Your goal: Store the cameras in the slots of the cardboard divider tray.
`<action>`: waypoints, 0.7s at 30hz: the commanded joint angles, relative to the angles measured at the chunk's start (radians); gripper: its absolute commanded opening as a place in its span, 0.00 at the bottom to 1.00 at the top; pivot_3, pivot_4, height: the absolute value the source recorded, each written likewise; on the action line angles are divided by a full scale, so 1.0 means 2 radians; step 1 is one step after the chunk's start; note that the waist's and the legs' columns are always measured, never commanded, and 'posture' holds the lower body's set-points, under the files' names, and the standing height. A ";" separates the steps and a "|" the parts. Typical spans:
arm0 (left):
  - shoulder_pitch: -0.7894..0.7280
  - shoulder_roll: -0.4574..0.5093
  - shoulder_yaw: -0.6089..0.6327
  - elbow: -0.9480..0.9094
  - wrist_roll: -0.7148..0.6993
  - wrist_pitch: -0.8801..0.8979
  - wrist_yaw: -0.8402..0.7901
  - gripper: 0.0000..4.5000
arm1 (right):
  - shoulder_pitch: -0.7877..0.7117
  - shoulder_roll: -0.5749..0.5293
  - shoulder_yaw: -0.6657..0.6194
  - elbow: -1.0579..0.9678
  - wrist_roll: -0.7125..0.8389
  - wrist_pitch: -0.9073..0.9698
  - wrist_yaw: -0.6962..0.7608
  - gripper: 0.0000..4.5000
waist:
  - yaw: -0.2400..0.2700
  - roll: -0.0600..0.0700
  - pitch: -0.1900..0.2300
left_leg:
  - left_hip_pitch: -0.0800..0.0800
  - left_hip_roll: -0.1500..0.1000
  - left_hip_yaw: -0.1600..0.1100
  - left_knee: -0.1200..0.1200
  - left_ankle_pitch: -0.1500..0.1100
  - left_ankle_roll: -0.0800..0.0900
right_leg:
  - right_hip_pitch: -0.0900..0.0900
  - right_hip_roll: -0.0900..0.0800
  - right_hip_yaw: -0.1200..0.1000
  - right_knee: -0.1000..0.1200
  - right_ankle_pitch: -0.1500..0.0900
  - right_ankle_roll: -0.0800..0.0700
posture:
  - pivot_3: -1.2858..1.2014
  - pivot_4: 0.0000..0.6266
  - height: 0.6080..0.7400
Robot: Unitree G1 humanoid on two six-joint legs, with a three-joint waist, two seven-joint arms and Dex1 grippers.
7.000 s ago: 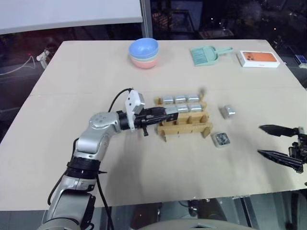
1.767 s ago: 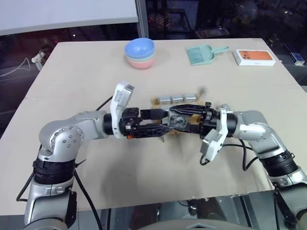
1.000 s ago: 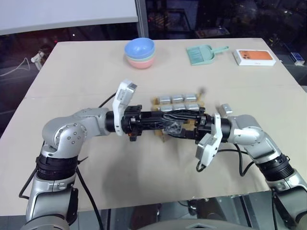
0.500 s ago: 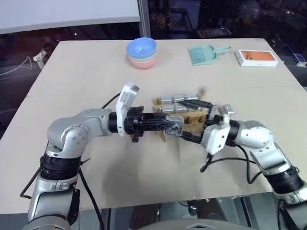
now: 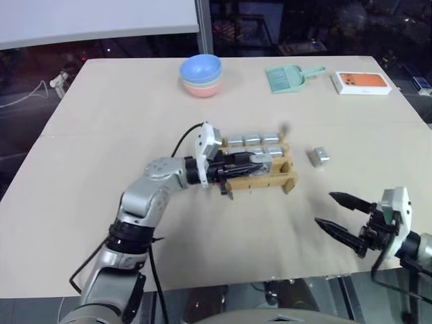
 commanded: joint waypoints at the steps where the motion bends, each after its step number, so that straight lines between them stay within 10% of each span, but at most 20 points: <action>1: -0.023 -0.028 0.001 0.090 0.059 -0.115 0.010 0.20 | 0.020 0.010 -0.040 -0.029 0.018 -0.006 0.009 0.99 | 0.001 0.000 0.000 | 0.000 0.000 0.000 0.000 0.000 0.000 | 0.000 0.000 0.000 0.000 0.000 0.000 | 0.52 0.24 1.00; 21: -0.077 -0.042 -0.008 0.248 0.117 -0.230 -0.094 0.20 | 0.003 0.017 -0.052 -0.054 0.028 0.026 -0.016 0.99 | 0.001 0.000 -0.001 | 0.000 0.000 -0.001 0.001 0.000 0.001 | 0.001 0.000 -0.001 -0.001 0.000 0.000 | 0.52 0.24 1.00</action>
